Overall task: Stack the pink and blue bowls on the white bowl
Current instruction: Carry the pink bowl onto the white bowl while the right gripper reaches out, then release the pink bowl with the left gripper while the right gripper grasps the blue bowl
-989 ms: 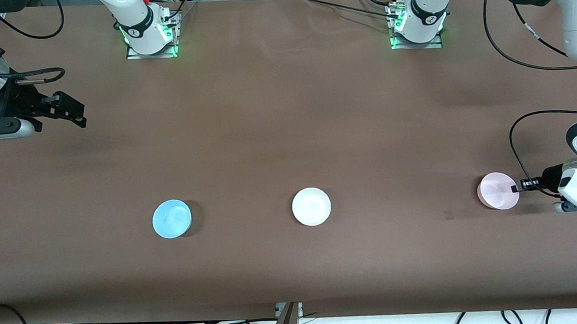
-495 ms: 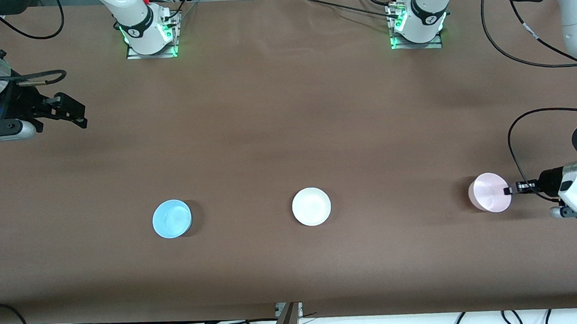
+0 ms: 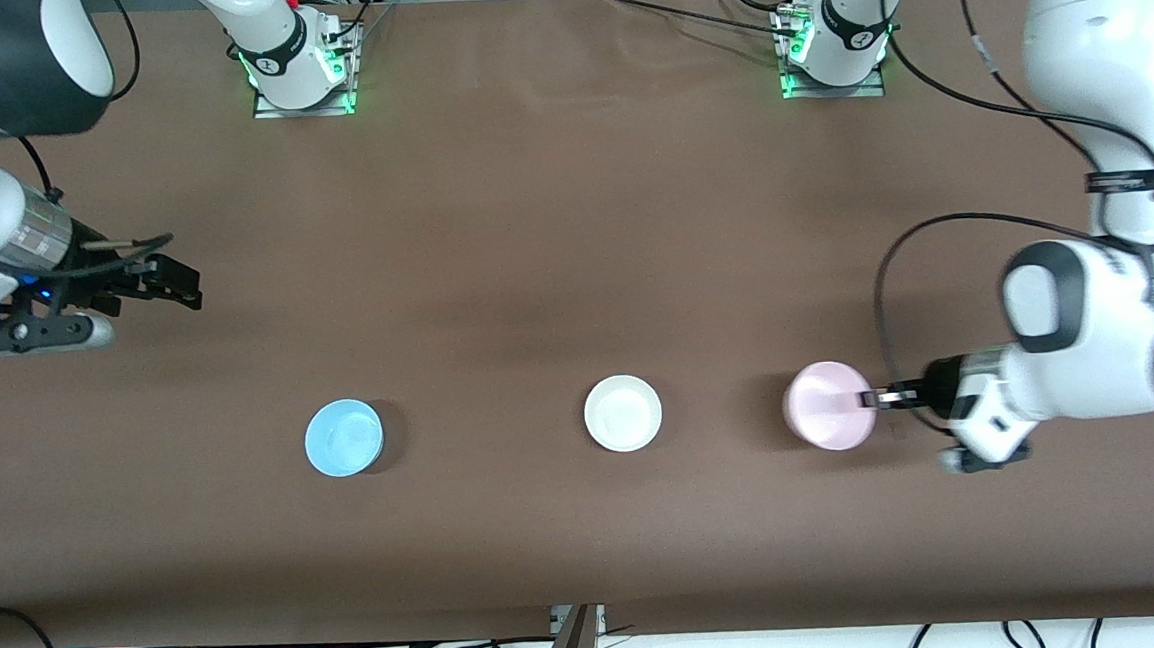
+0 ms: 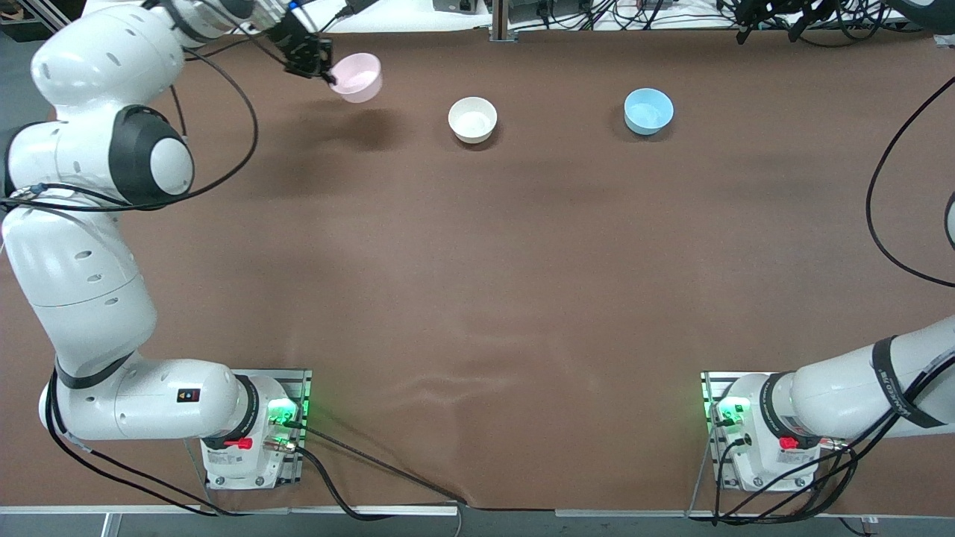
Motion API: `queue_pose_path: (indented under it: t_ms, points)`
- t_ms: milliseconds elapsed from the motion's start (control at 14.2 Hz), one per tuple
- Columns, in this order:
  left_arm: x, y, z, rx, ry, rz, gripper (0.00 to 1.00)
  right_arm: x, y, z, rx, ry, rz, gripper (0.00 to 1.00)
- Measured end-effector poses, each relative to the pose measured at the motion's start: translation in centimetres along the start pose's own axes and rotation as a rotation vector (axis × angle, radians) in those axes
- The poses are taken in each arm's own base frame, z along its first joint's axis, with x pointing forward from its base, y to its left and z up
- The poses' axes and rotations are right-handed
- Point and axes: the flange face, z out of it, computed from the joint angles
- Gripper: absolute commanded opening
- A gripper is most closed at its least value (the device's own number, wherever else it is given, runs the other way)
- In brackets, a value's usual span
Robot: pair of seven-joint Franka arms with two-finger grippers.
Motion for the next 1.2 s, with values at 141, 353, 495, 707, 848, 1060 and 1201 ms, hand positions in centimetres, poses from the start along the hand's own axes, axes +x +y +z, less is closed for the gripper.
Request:
queue_pose_path:
  t_ms: [141,353,495,707,848,1060,1201]
  points:
    - [-1.1,5.5,1.9,0.001,0.028,-0.018,0.0,0.4,0.0,0.9,0.002,-0.015,-0.002,1.0]
    - [-3.1,12.1,5.9,0.041,0.082,-0.079,0.0,1.6,-0.2,4.0,0.001,-0.052,-0.009,1.0]
    - [-4.4,15.7,9.3,0.045,0.12,-0.114,0.0,2.5,-0.2,5.9,0.002,-0.059,-0.013,1.0]
    - [-5.8,18.4,13.5,0.055,0.145,-0.139,0.0,4.4,-0.4,9.3,0.006,-0.035,-0.032,1.0]
    - [-6.4,19.1,14.9,0.075,0.148,-0.139,0.0,6.1,-0.9,13.7,0.009,-0.026,-0.042,1.0]
    - [-6.6,19.3,15.2,0.084,0.15,-0.14,0.0,7.8,-2.6,20.7,0.015,-0.019,-0.063,1.0]
    - [-6.6,19.3,15.2,0.084,0.149,-0.14,0.0,8.8,-3.5,24.1,0.02,0.018,-0.073,0.99]
